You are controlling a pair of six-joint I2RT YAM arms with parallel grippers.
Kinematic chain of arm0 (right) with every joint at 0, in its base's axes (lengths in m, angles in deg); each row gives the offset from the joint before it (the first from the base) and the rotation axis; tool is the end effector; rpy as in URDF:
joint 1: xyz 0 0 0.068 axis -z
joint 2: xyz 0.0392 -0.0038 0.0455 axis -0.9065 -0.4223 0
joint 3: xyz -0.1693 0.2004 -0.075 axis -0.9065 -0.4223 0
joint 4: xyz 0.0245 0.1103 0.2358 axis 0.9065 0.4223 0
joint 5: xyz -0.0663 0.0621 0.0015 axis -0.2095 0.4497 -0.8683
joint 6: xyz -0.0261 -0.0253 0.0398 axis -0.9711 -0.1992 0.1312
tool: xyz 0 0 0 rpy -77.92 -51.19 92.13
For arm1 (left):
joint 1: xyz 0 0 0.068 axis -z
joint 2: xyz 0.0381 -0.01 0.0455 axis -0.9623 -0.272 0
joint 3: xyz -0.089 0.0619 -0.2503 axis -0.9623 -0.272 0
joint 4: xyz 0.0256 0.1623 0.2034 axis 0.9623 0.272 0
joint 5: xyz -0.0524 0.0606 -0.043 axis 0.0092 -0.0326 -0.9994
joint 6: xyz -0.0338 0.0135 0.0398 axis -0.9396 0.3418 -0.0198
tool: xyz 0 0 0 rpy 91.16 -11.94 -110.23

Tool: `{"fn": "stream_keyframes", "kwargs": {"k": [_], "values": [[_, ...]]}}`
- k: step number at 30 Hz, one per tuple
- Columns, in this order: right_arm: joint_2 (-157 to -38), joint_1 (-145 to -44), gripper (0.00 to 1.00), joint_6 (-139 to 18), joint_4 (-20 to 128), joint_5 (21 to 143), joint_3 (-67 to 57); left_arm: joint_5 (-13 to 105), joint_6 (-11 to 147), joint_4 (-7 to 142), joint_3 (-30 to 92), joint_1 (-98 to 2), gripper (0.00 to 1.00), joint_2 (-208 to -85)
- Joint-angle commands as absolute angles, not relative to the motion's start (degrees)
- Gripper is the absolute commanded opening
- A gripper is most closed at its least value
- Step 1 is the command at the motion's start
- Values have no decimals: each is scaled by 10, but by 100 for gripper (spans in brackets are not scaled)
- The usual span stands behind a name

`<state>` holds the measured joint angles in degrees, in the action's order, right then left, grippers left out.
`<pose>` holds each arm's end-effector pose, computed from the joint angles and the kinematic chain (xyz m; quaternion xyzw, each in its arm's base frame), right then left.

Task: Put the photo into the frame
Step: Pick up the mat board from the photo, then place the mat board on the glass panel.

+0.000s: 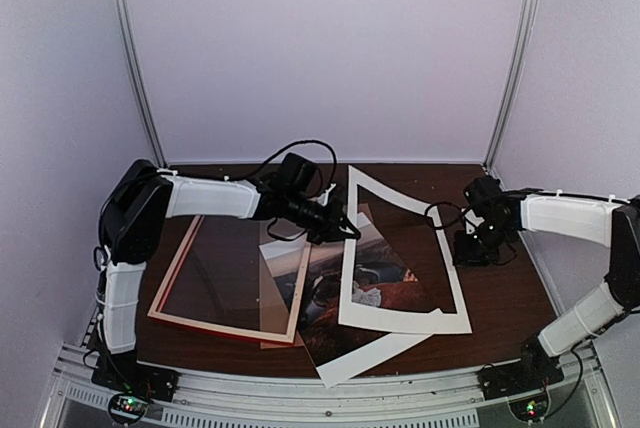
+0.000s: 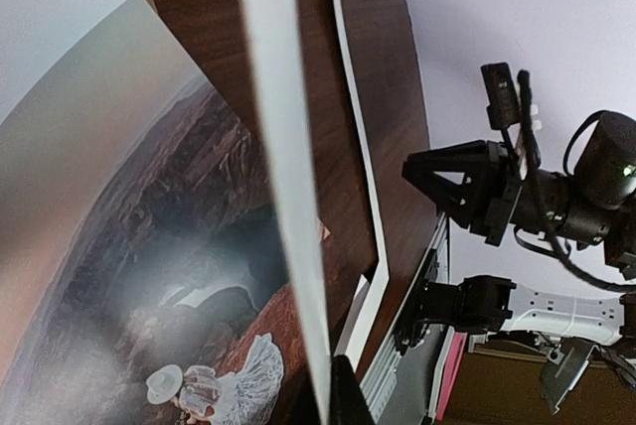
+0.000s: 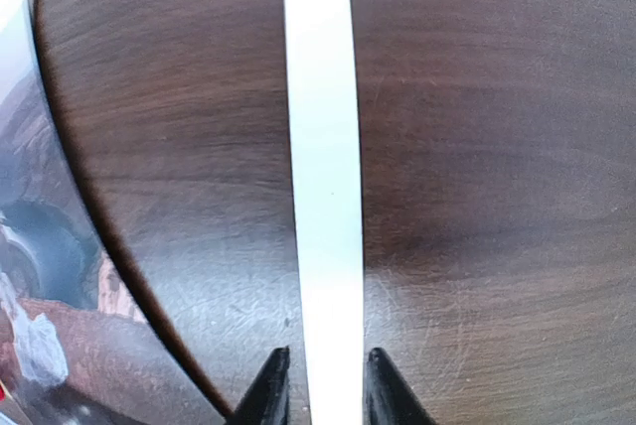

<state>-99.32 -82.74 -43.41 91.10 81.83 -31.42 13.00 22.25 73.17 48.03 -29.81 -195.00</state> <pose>0.2451 0.0830 0.1858 0.0408 0.9844 0.1140 0.1277 0.3271 -0.3532 0.1821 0.0576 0.8540 -0.5170 0.0122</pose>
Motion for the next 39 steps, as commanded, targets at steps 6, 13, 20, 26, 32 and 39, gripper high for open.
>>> {"fn": "stream_keyframes", "kwargs": {"k": [6, 13, 20, 26, 32, 39], "values": [[-899, -830, 51, -431, 926, 857, -279, 73, 365, 942, 528, -327, 0, -1848], [-890, -829, 53, -437, 920, 849, -278, 43, 509, 1125, 534, -391, 0, -1748], [-924, -830, 53, -433, 889, 867, -288, 83, 665, 1359, 572, -485, 0, -1695], [-958, -830, 53, -435, 861, 877, -291, 171, 752, 1498, 597, -548, 0, -1688], [-977, -830, 52, -440, 844, 883, -295, 287, 774, 1544, 597, -604, 0, -1711], [-989, -830, 52, -440, 825, 888, -309, 395, 775, 1555, 627, -619, 0, -1790]]}}
